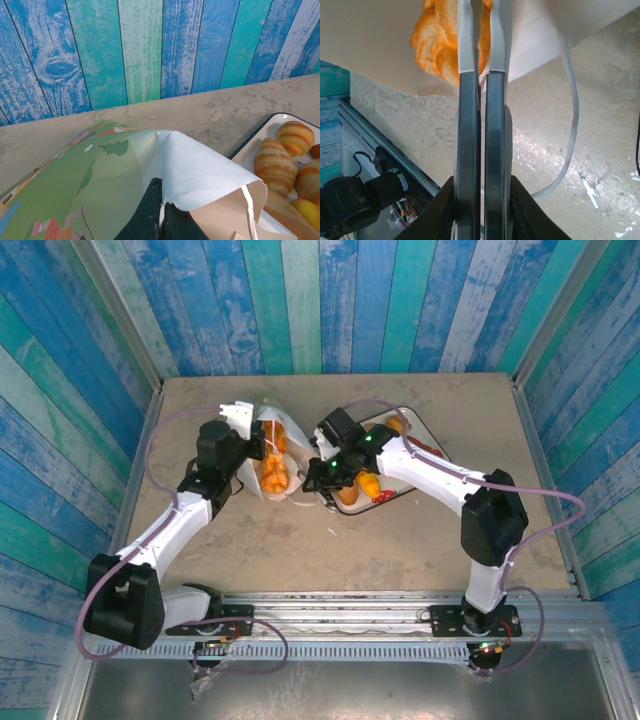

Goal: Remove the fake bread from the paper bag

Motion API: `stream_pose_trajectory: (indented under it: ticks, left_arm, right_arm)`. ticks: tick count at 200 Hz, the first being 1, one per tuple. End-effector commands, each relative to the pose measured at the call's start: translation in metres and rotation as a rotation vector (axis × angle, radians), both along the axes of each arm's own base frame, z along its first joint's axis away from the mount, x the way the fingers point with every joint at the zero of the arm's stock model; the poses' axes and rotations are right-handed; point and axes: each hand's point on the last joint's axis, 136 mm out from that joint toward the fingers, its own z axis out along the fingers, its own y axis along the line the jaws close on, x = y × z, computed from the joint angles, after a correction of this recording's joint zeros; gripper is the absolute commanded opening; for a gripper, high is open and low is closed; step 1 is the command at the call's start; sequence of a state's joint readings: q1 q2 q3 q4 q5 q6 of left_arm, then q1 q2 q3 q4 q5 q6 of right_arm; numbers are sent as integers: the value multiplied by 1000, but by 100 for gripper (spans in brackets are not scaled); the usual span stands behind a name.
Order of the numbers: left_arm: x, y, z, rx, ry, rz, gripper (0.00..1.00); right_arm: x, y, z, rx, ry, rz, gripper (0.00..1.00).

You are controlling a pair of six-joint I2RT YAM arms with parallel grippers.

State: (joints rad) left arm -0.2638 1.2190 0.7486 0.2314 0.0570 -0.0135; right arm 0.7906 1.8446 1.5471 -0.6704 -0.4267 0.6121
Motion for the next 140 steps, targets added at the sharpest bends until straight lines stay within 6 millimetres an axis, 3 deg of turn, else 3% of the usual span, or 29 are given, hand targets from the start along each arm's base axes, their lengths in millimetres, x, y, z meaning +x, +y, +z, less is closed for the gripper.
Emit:
stream_pose_trajectory:
  ticks: [1,80,85,140]
  left_arm:
    - [4,5,17,5,-50,31,1]
    - [15,13,15,9,-28,96,2]
    - [18,12,4,17,-3,97,2]
    - [26,13,0,9,14,118,2]
  right_arm:
    - [-9,-2,29,65,-34,36,1]
    - [-39,-15,41,111,17,72,1]
    - [-41,-17,41,112,18,73,0]
    - [-54,-30,51,128,5,76,1]
